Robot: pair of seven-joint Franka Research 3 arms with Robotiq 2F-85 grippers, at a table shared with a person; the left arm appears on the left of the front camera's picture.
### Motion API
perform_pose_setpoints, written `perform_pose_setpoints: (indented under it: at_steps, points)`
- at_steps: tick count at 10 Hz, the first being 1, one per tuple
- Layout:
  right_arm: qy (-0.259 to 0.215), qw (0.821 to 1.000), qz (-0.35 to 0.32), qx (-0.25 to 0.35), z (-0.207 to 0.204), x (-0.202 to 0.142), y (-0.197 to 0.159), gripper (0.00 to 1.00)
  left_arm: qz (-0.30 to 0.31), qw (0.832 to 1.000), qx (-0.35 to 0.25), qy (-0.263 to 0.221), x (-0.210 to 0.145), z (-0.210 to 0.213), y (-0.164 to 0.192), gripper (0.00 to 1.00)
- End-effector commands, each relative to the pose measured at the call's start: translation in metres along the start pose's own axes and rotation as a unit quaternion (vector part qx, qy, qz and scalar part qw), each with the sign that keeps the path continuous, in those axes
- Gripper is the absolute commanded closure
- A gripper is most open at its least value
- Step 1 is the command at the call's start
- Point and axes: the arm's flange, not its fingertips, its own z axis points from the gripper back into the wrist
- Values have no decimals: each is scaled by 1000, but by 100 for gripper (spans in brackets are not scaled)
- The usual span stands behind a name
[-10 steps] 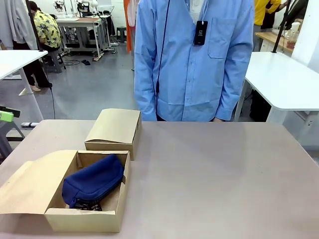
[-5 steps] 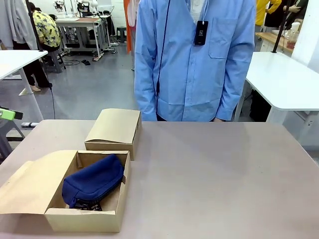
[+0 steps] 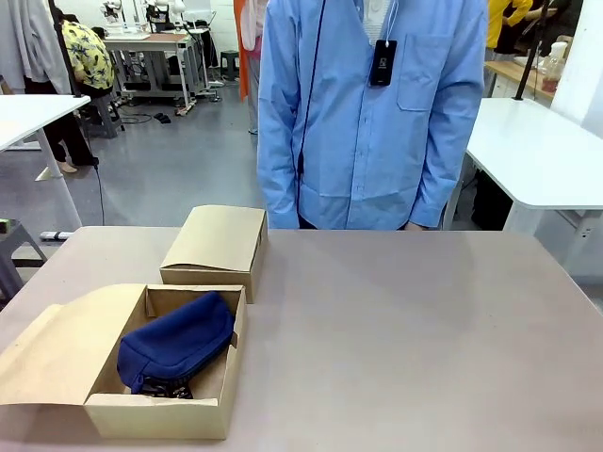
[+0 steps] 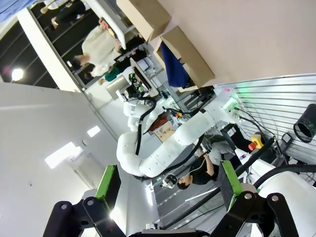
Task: Place items inside the box.
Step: Close the lid of the Mailer Box closest to the robot.
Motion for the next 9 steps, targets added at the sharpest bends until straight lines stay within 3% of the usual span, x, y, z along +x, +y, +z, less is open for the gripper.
perform_pose_setpoints:
  at_steps: [1,2,3,4,6,7,9]
  points:
    - [3,1000,0,8,1,-3,4,0,2,1000,19,-2,-28,2,3,0]
    - [3,1000,0,8,1,-3,4,0,25,999,42,-10,-45,-11,3,0]
    - [3,1000,0,8,1,-3,4,0,74,989,129,25,-45,-23,16,0]
    - [3,1000,0,8,1,-3,4,0,14,1000,26,-3,-40,11,-2,0]
    - [3,1000,0,8,1,-3,4,0,14,1000,26,-3,-40,11,-2,0]
    - [3,1000,0,8,1,-3,4,0,34,998,55,8,-52,1,6,0]
    - [3,1000,0,8,1,-3,4,0,-47,996,52,52,-76,-5,2,0]
